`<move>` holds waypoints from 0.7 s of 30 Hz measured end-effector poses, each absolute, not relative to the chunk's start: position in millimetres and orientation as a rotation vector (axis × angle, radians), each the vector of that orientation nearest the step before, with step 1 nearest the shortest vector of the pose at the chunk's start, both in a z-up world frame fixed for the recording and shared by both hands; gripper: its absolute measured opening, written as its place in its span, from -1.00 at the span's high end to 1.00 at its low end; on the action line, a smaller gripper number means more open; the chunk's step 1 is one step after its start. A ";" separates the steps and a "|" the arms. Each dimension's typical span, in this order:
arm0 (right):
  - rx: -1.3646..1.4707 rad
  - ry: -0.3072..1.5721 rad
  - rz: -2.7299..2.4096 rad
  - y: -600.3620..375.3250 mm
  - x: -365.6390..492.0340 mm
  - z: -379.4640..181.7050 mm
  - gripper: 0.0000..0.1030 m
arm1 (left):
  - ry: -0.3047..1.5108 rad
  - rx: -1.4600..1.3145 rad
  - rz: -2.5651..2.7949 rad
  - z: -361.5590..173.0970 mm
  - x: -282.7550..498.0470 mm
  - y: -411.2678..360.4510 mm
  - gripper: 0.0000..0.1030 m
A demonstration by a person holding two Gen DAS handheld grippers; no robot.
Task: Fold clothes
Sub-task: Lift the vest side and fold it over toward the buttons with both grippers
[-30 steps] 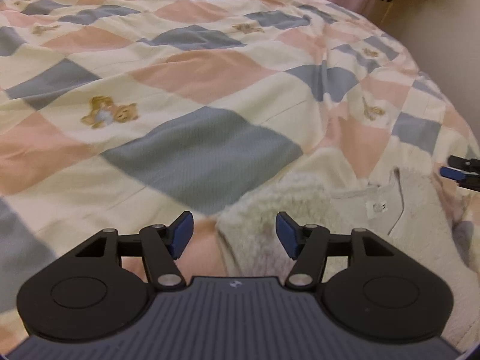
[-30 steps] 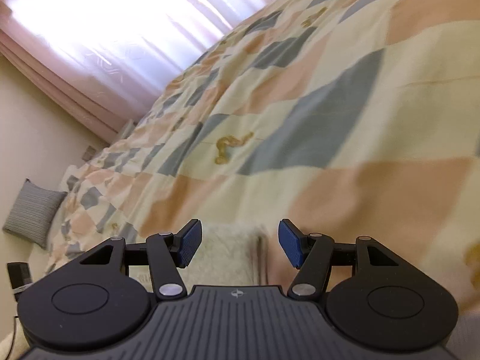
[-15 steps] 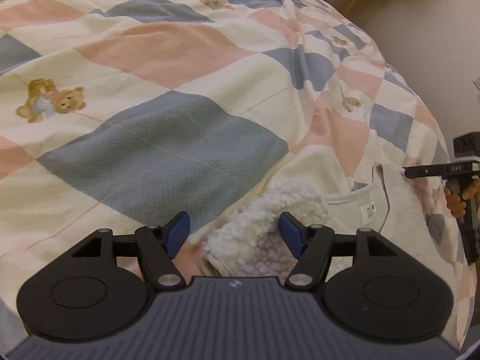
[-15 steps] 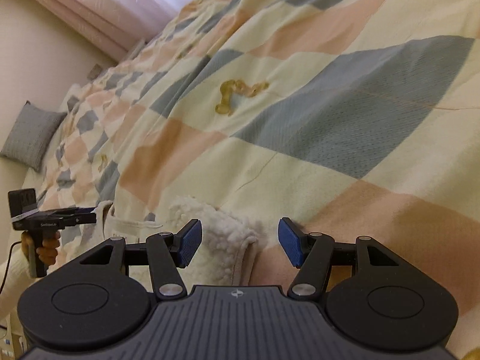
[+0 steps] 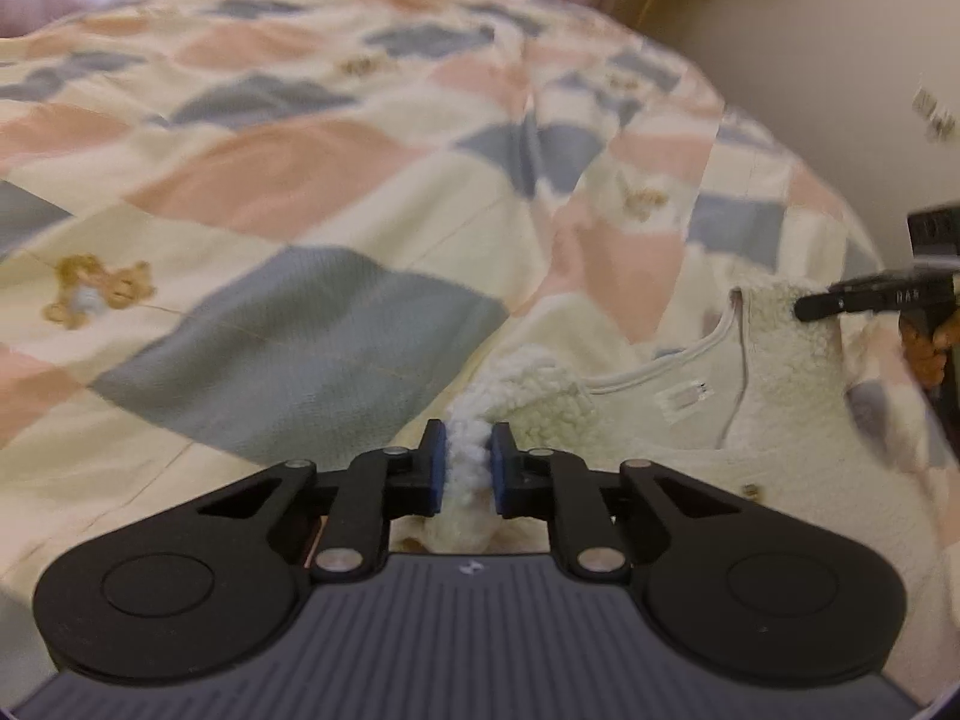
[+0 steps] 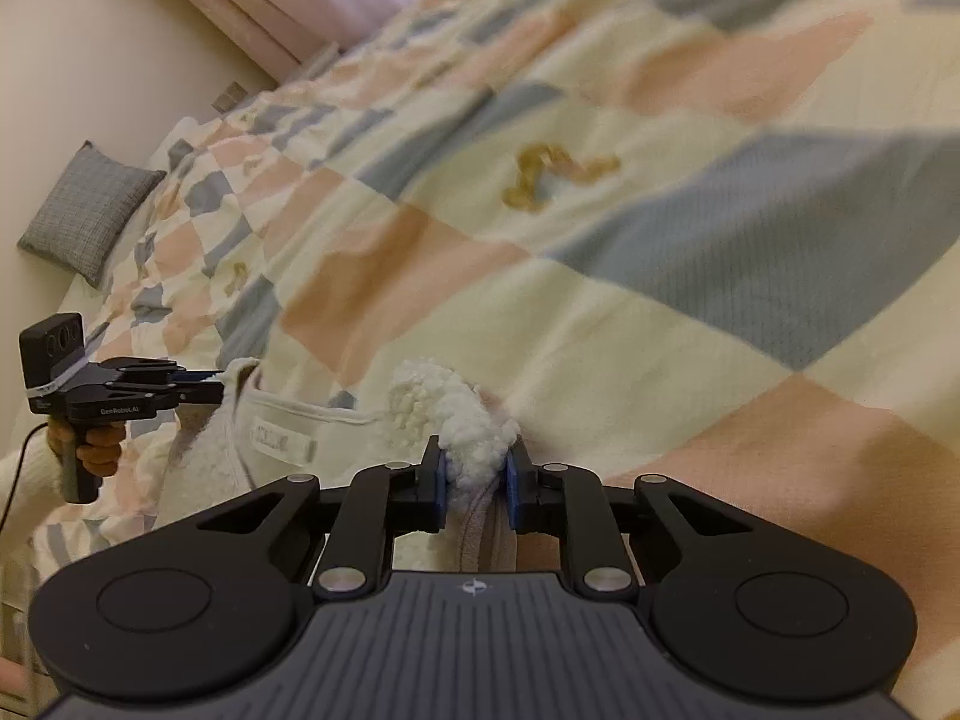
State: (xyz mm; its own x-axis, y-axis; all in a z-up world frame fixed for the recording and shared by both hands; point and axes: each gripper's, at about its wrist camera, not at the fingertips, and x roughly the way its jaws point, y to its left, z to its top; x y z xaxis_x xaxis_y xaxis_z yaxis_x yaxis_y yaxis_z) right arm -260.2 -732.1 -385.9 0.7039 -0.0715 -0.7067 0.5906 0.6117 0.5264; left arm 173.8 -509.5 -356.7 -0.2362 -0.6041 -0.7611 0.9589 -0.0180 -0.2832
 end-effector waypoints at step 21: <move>0.262 0.937 -0.339 -357.0 -406.8 -288.0 0.68 | 0.820 0.866 -1.314 -321.1 -64.7 -163.7 0.75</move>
